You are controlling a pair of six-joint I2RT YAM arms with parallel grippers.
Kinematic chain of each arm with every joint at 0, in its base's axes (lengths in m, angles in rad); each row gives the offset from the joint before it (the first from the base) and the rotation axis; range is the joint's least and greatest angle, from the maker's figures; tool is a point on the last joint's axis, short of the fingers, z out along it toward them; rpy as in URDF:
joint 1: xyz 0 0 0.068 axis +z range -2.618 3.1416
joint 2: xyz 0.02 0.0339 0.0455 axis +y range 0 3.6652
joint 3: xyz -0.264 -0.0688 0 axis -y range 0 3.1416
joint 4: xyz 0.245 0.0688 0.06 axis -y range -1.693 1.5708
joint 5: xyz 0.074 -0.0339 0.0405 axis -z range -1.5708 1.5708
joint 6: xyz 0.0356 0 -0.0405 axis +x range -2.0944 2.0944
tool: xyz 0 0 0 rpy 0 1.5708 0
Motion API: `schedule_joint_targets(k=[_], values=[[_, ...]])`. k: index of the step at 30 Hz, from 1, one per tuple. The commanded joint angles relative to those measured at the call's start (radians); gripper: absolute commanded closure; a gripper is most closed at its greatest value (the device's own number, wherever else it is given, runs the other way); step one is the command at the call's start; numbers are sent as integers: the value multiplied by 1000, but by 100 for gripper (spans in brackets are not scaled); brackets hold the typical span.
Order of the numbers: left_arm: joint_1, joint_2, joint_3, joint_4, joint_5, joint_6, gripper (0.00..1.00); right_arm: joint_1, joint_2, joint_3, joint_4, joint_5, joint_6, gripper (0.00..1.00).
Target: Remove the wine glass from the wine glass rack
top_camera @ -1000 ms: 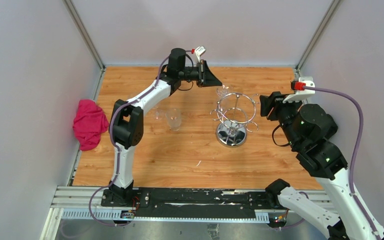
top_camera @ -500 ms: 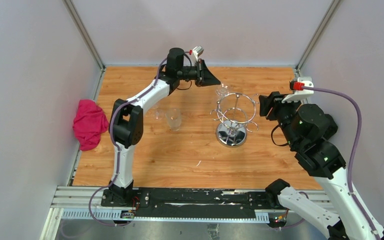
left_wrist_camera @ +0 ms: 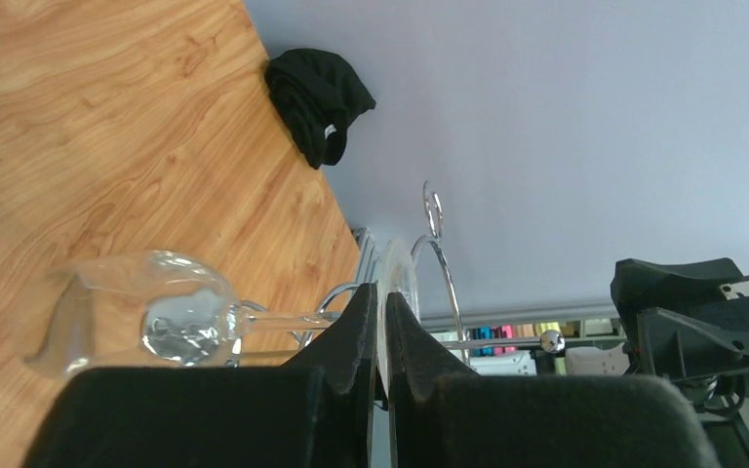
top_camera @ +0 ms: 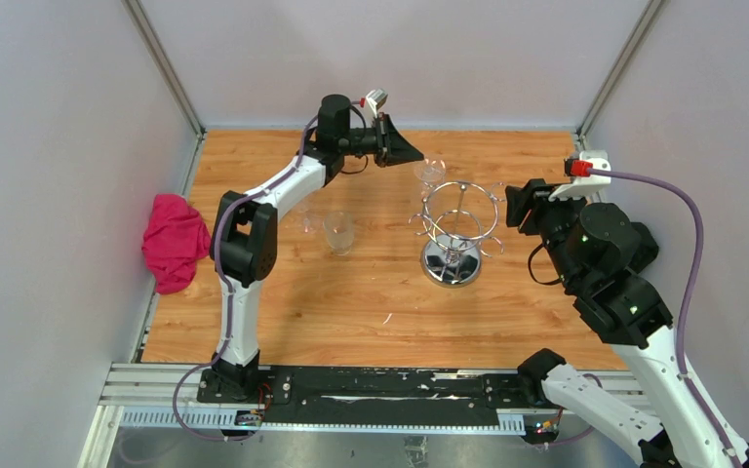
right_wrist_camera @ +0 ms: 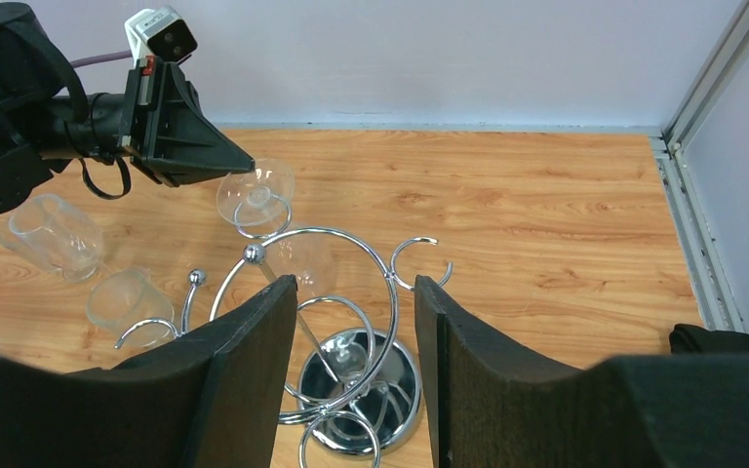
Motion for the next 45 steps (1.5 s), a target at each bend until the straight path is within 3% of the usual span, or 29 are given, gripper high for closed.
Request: schedule_joint_targets(k=[1, 17, 32, 45], values=[[1, -21, -45, 9, 20, 15, 100, 13, -3, -12, 18, 19, 13, 47], [1, -55, -66, 10, 15, 12, 100, 13, 37, -4, 13, -9, 20, 46], [7, -41, -47, 283, -28, -271, 100, 13, 33, -7, 14, -11, 21, 46], [53, -36, -2, 333, -63, -327, 100, 13, 61, -13, 27, -6, 21, 46]])
